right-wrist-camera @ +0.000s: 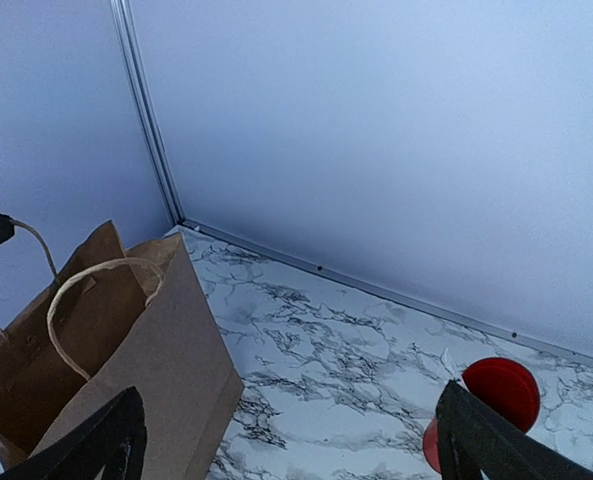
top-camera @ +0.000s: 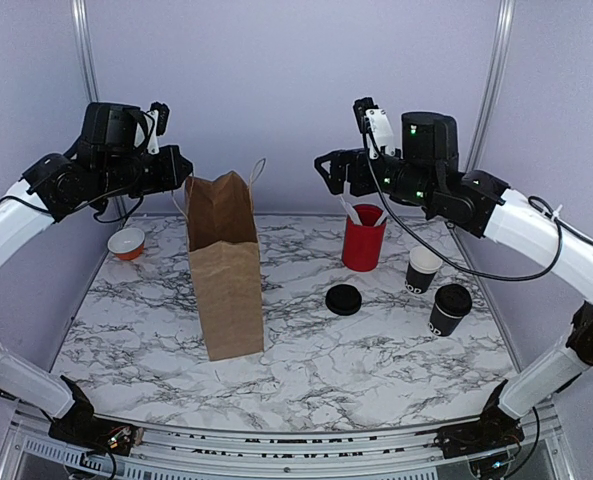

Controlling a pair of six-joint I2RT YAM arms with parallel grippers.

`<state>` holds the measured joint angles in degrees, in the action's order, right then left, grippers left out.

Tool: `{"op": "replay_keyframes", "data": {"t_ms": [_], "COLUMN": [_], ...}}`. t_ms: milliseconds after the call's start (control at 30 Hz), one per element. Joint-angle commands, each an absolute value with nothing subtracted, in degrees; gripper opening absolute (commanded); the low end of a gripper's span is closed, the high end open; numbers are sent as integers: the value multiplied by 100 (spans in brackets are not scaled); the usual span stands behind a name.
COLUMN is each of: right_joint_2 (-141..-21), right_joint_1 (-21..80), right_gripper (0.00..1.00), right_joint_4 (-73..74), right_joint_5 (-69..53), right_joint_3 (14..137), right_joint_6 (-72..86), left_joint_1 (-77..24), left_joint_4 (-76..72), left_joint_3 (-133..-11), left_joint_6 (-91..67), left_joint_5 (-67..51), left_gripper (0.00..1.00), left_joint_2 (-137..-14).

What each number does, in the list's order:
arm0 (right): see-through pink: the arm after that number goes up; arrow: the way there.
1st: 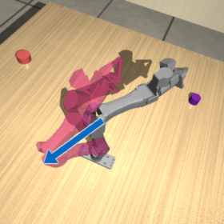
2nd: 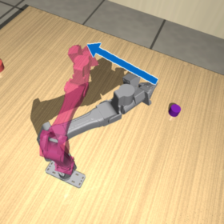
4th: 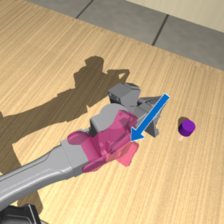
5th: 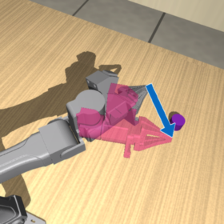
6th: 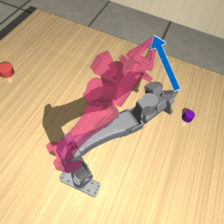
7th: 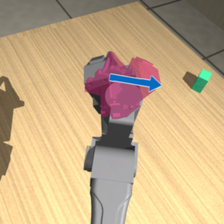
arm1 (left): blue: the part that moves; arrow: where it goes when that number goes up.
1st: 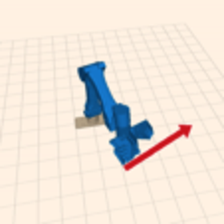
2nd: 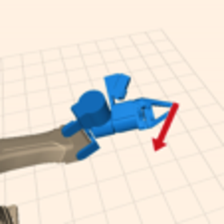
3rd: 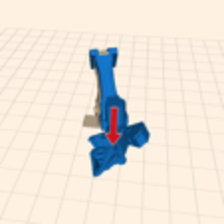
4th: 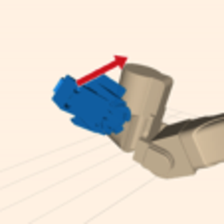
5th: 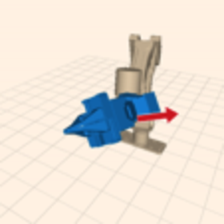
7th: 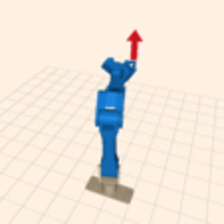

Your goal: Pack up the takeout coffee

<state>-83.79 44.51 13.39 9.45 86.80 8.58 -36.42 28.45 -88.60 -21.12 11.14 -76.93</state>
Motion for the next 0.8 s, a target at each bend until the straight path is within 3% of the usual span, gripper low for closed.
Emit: {"op": "replay_keyframes", "data": {"t_ms": [0, 567, 767], "right_joint_2": [-8470, -8435, -8218], "right_joint_1": [4412, 4412, 4412], "right_gripper": [98, 98, 98], "right_joint_4": [1617, 1942, 1854], "right_joint_5": [937, 1270, 1463], "right_joint_3": [8921, 8735, 8465], "right_joint_6": [998, 1175, 1225], "left_joint_1": [-3606, -3602, -3596], "left_joint_4": [2594, 2339, 2295], "left_joint_3": [-8761, -8473, -8441], "left_joint_6": [-2175, -2103, -2074], "left_joint_5": [1328, 1568, 1714], "left_gripper": [13, 66, 89], "left_joint_2": [-7393, -6815, -6654]}}
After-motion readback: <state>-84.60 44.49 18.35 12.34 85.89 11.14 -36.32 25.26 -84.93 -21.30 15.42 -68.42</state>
